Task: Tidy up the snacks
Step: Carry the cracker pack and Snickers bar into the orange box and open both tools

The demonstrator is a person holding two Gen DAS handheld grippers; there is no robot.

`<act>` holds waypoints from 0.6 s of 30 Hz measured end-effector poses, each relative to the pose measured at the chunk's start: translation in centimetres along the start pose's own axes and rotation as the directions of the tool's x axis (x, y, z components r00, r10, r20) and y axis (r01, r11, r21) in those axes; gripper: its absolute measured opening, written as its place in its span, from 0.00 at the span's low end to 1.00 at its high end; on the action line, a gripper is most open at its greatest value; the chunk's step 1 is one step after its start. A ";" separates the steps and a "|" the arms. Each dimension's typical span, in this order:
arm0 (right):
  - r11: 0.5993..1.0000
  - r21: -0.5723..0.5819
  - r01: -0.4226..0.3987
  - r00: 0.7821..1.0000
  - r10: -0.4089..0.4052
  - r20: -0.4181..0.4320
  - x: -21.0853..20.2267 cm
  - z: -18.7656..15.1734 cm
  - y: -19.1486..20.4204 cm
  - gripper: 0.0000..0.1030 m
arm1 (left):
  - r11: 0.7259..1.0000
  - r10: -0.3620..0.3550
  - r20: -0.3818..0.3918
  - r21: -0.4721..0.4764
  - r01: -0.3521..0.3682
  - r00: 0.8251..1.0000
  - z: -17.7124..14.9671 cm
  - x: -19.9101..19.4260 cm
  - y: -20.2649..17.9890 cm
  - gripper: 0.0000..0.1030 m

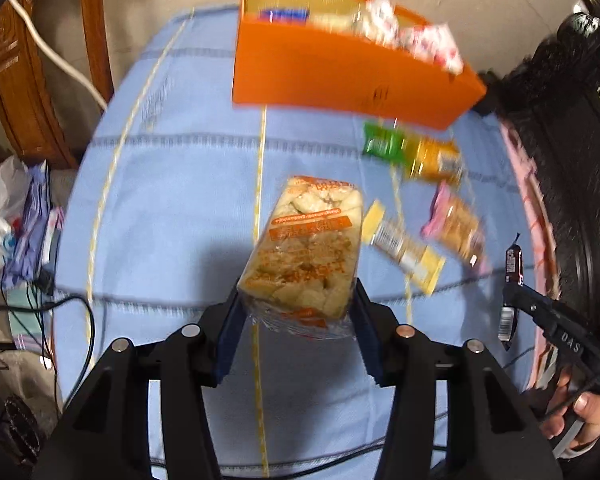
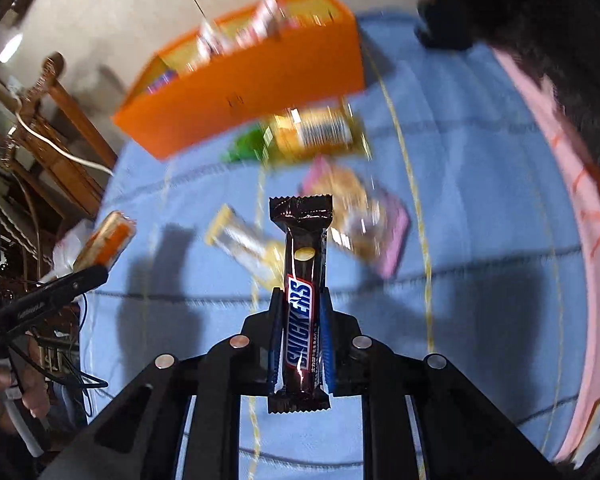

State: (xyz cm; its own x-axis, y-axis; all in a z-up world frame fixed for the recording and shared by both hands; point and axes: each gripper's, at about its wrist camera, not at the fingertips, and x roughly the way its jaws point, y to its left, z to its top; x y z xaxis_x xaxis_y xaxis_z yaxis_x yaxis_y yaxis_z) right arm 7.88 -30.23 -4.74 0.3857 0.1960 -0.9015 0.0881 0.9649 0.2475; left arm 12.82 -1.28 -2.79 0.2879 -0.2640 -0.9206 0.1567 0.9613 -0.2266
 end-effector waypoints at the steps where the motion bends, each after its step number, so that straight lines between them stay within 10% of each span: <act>1: 1.000 -0.010 -0.005 1.000 0.005 0.022 -0.7 0.7 -0.1 0.16 | 1.000 0.000 0.016 0.007 0.000 1.000 0.7 -0.4 -0.2 0.48; 18: 0.993 -0.118 -0.018 0.948 0.055 0.315 -2.4 18.2 3.4 0.16 | 0.998 -0.040 0.205 0.054 0.029 0.978 17.2 -2.8 -4.0 0.48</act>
State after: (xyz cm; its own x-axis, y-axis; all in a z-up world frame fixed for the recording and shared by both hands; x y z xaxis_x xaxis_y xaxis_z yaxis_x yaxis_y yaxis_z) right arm 23.94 -30.62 4.76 0.6596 0.1834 -0.7289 -0.0283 0.9751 0.2198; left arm 27.65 -5.70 6.22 0.4694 -0.3124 -0.8259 0.2159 0.9475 -0.2357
